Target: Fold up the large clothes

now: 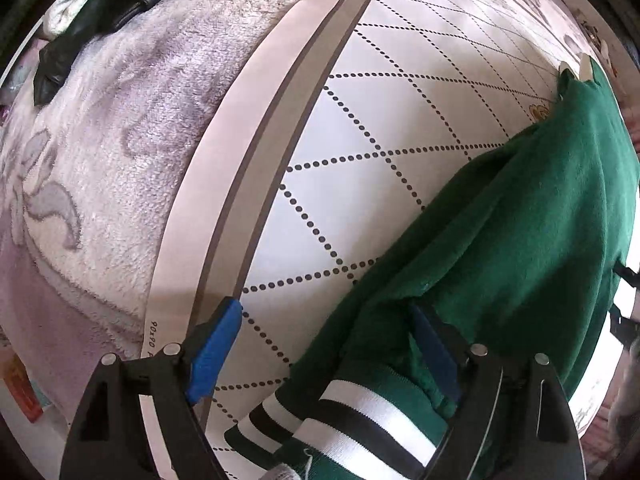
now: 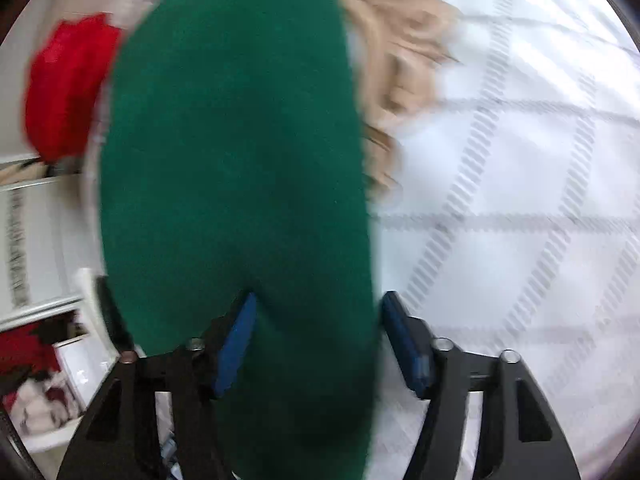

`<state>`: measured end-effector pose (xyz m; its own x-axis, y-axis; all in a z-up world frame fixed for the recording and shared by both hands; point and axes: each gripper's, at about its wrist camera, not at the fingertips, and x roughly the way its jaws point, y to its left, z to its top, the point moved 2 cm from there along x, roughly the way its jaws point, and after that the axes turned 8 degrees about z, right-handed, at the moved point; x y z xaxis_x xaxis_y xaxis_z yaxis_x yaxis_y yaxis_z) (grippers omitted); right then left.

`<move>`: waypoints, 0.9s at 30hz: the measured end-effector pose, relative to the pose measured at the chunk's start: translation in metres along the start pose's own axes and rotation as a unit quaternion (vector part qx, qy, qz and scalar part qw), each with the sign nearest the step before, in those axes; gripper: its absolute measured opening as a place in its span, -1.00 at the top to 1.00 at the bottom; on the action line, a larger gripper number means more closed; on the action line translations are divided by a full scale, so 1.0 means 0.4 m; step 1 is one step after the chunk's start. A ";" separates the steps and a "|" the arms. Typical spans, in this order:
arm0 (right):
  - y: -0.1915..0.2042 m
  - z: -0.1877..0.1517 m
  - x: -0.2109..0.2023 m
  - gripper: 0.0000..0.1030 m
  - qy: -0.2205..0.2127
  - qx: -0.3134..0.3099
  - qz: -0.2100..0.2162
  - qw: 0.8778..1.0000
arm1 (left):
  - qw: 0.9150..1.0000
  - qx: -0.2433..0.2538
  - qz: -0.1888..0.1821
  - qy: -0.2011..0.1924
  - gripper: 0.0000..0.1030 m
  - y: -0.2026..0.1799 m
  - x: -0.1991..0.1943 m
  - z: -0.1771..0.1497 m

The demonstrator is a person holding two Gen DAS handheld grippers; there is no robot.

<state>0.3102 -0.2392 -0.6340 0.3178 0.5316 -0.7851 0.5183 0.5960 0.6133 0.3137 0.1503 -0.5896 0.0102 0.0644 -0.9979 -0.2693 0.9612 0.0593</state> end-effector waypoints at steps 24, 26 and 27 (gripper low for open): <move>0.083 -0.065 -0.103 -0.22 0.106 -0.103 -0.064 0.987 | 0.992 -0.076 -0.093 0.027 -0.58 -0.196 -0.088 -0.223; 0.054 -0.181 -0.113 -0.22 0.134 -0.098 -0.060 0.984 | 0.991 -0.103 -0.081 0.023 -0.58 -0.147 -0.095 -0.251; 0.052 -0.225 -0.108 -0.22 0.150 -0.095 -0.053 0.983 | 0.991 -0.116 -0.068 0.025 -0.58 -0.121 -0.094 -0.274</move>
<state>0.2358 -0.1957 -0.5799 0.0057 0.5969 -0.8023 0.3700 0.7441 0.5562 0.2208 0.0720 -0.5580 0.0156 -0.0813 -0.9966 -0.4821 0.8726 -0.0787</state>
